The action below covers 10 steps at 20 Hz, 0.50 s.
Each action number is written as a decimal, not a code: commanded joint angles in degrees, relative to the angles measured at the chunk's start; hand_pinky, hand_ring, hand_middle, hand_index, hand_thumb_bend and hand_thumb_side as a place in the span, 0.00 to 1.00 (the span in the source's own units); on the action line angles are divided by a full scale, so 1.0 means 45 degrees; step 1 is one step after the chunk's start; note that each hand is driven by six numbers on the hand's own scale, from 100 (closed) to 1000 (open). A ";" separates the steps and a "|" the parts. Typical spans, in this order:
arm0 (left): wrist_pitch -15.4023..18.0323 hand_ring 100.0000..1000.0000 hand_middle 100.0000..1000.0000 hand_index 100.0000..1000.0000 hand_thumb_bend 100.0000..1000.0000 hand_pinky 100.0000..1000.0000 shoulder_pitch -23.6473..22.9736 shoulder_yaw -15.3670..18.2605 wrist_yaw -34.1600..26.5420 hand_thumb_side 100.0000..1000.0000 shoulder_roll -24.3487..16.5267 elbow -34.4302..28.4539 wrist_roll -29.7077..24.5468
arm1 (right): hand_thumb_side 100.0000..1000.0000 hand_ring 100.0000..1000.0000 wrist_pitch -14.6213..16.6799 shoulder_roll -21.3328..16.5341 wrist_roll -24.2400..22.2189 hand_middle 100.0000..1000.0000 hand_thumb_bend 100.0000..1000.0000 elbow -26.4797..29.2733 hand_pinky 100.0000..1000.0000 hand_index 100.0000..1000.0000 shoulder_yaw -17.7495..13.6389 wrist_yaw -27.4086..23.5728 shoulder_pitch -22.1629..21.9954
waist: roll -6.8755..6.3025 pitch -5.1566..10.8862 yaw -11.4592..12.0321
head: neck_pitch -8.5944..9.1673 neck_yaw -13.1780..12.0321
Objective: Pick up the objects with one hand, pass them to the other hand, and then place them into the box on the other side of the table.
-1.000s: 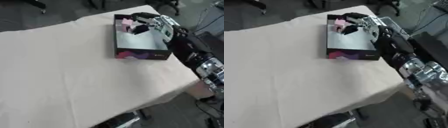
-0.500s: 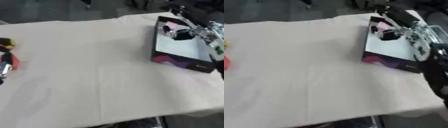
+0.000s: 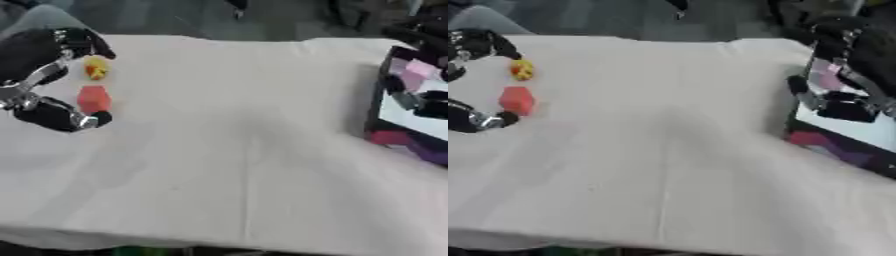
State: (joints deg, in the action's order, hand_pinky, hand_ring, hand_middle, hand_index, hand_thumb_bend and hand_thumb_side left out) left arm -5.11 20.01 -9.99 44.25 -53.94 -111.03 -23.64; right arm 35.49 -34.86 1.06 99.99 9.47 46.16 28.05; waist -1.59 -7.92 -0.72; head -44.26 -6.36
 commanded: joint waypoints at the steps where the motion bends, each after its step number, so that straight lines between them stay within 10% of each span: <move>1: -0.0051 0.74 0.77 0.81 0.64 0.81 0.0589 -0.0079 0.1315 0.03 -0.0384 0.1003 -0.0684 | 0.00 0.81 0.0068 -0.0031 -0.0286 0.79 0.00 0.0469 0.84 0.99 0.0019 -0.0308 0.0062 | 0.0064 0.0194 -0.0083 | 0.0031 0.0028; 10: -0.0658 0.75 0.78 0.82 0.65 0.81 0.1316 0.0049 0.3538 0.01 0.0126 0.4531 -0.0432 | 0.00 0.80 0.0112 0.0334 -0.0735 0.78 0.00 0.0451 0.83 0.99 0.0127 -0.0827 -0.0071 | 0.0213 -0.0024 -0.0528 | 0.0031 0.0500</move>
State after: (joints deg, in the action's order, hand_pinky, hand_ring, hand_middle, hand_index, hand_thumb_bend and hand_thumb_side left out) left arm -7.48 25.00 -10.85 59.22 -52.11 -91.84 -25.85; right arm 35.97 -32.77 -1.97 101.02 10.34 43.03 27.19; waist -0.61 -8.65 -3.14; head -44.26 -4.42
